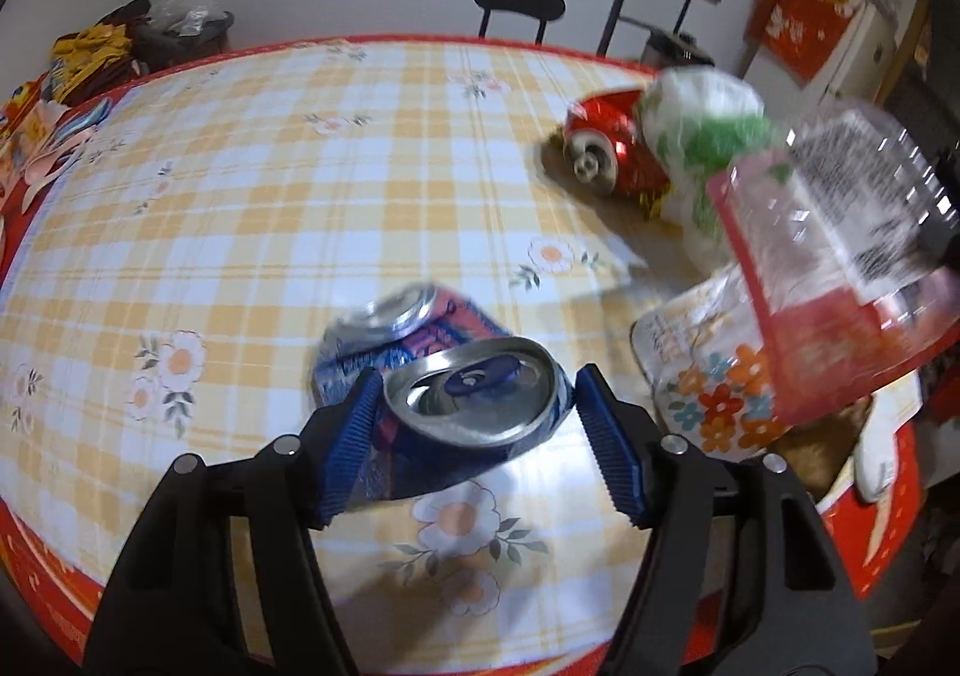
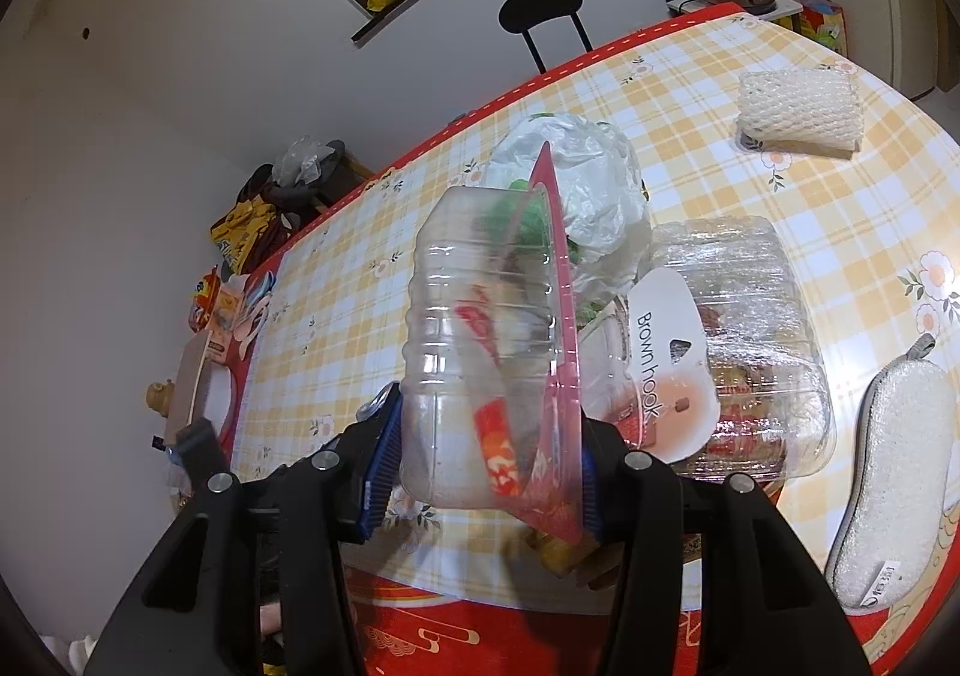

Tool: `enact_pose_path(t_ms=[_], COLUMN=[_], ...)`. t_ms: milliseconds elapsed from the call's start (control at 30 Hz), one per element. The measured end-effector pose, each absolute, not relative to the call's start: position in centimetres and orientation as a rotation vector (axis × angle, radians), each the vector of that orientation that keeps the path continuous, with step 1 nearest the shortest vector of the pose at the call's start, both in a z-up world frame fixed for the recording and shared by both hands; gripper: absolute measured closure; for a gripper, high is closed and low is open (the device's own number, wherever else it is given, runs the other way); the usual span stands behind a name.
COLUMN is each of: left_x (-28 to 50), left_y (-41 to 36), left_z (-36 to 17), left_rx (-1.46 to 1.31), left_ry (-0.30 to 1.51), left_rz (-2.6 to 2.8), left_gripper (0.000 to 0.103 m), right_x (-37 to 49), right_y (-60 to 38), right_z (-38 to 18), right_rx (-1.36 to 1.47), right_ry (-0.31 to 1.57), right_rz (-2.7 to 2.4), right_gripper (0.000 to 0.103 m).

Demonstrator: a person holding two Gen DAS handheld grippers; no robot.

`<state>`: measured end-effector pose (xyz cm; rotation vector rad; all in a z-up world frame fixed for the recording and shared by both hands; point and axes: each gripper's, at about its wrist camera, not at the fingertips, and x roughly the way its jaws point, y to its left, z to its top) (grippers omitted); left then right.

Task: Collect trash
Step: 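Grasp the crushed blue can with the left tool while the right tool holds the container, then carry the container and blue can with both tools toward the brown bin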

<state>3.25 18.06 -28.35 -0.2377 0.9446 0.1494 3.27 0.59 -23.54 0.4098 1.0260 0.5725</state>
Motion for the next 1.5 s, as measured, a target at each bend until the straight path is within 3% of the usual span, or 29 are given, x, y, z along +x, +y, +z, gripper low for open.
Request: enact_pose_path(t_ms=[300, 567, 1500], left_x=[2.1, 2.3, 3.2], left_y=[19.1, 21.6, 19.2], left_z=[-26.6, -24.5, -18.1], left_rx=[-0.266, -0.489, -0.371], left_ry=[0.919, 0.897, 0.757], left_rz=[0.115, 0.085, 0.019], left_gripper=[0.039, 0.039, 0.039], right_x=[3.2, 3.1, 2.9], right_y=[1.5, 1.0, -0.6], right_z=[-23.1, -22.9, -21.2], right_rx=[0.406, 0.416, 0.453], right_ry=[1.018, 1.002, 0.941], right_rz=[0.600, 0.595, 0.585], right_gripper=[0.054, 0.054, 0.058])
